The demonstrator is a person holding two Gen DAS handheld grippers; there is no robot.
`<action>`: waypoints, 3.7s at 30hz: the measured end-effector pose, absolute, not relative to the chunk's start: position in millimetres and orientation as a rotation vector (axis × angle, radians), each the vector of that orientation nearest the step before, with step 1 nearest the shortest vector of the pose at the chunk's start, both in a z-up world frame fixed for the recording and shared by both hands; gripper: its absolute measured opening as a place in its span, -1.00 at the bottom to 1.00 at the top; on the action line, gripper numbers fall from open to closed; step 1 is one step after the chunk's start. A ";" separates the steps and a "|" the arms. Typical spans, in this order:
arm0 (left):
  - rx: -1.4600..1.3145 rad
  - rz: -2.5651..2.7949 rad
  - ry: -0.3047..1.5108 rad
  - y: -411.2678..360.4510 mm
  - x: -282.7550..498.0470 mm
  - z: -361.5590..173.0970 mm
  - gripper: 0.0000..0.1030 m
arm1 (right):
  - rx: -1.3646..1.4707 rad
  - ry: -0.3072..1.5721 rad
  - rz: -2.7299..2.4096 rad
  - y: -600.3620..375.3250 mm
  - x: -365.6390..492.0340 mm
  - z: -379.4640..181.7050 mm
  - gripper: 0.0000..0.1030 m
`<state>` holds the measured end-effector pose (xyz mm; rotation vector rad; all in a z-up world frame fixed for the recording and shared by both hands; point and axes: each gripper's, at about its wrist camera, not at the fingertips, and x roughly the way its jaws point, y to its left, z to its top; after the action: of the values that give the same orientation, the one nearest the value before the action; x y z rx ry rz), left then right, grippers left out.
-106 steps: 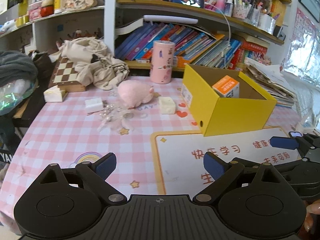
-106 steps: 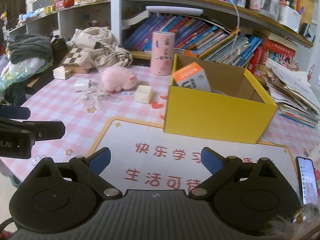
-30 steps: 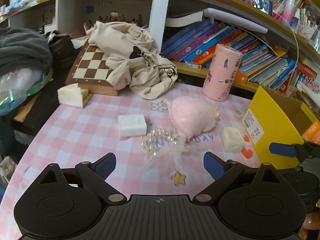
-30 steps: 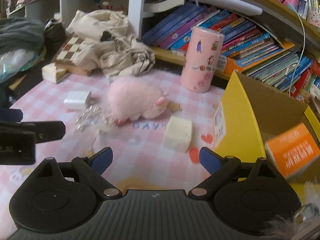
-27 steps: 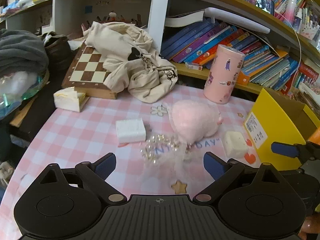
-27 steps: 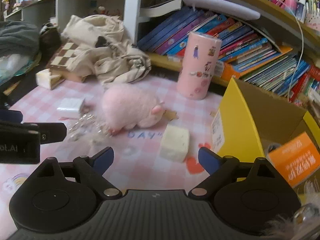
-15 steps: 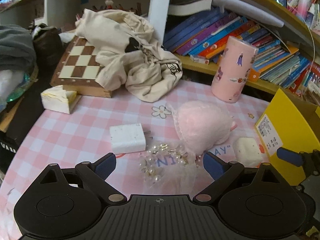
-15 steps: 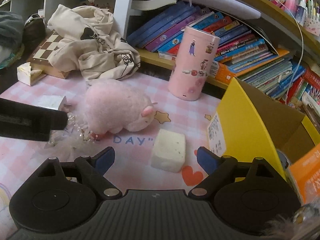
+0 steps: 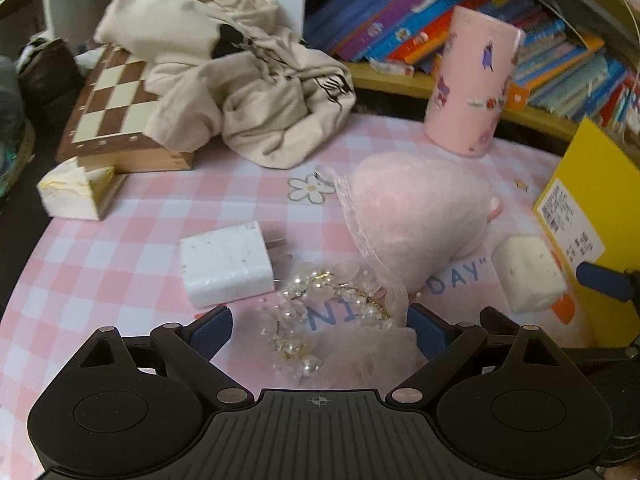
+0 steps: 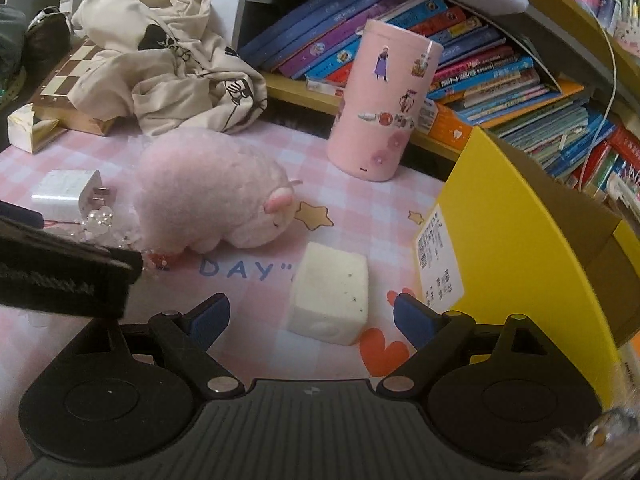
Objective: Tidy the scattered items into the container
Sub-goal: 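Grasp the cream cube with the right gripper while the left gripper grasps the pearl bow, then lift the cream cube and pearl bow off the desk, then carry the cream cube and pearl bow with both grippers over the yellow box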
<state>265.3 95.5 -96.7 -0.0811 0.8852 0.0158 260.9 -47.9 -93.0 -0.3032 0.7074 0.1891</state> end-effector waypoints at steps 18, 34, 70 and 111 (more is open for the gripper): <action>-0.144 0.007 0.872 120.7 247.6 -94.3 -0.28 | -0.247 0.681 0.219 -54.0 276.0 -101.5 0.10; -0.315 0.031 0.842 136.2 177.5 -73.9 -0.57 | -0.147 0.730 0.380 -74.6 226.3 -67.6 -0.35; -0.385 -0.022 0.674 118.5 81.2 -16.5 -1.00 | -0.132 0.704 0.482 -118.1 100.1 -19.9 -0.35; 0.011 0.007 0.930 60.0 151.7 -92.2 -0.29 | -0.274 0.813 0.601 -109.0 131.5 -62.6 -0.35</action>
<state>151.7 60.0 -92.2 0.0108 0.9297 0.0072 131.5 -109.0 -62.6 -0.2743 0.8129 0.6014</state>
